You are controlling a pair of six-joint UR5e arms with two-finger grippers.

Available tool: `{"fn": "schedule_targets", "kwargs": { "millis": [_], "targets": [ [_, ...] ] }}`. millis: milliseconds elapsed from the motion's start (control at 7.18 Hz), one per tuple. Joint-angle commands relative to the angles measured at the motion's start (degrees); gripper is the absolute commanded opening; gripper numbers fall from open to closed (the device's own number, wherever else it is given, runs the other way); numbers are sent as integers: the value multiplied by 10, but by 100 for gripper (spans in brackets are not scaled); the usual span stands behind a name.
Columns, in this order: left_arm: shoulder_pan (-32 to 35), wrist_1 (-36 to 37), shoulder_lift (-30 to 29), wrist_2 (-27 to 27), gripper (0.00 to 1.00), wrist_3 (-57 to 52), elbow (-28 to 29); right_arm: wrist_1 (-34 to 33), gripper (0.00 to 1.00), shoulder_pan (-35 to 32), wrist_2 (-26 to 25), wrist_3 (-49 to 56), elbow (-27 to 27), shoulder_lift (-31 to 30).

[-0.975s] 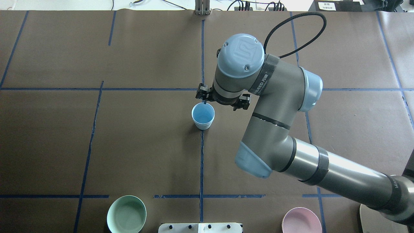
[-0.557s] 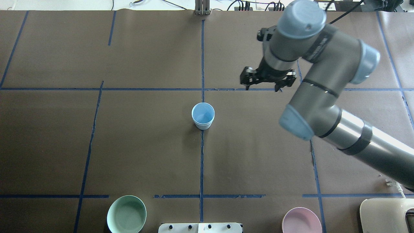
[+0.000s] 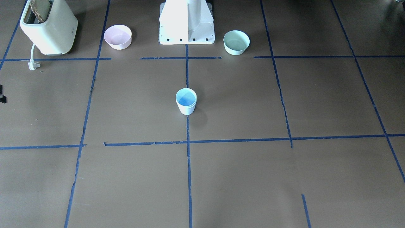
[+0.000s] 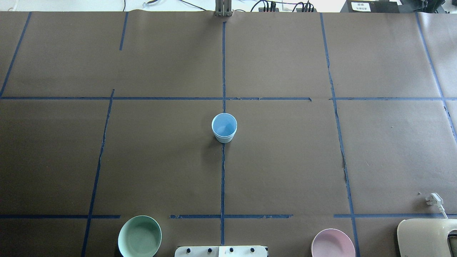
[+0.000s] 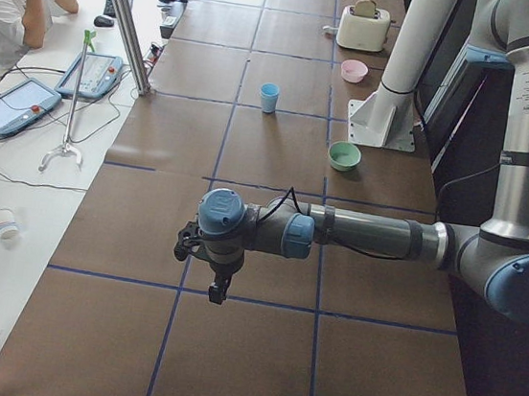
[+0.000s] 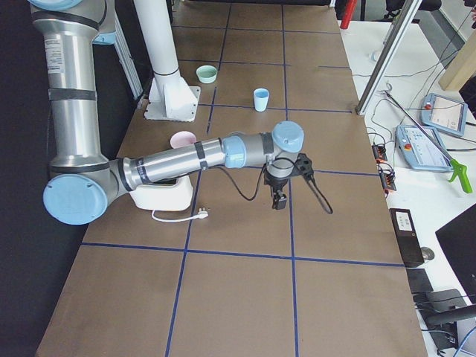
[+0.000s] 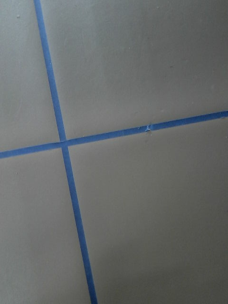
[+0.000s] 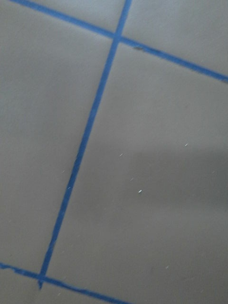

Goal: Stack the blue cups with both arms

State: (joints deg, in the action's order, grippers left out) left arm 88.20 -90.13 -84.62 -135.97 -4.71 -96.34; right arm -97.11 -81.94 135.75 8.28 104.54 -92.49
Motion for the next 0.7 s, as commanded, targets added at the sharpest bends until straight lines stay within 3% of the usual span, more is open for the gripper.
{"fn": "schedule_targets", "kwargs": {
  "millis": [0,557],
  "targets": [
    [0,-4,4,1,100,38,4,1,100,-41,-7,47,-5,-83],
    [-1,-9,10,2,100,37,9,1,100,-40,-5,18,-10,-80]
  ]
}}
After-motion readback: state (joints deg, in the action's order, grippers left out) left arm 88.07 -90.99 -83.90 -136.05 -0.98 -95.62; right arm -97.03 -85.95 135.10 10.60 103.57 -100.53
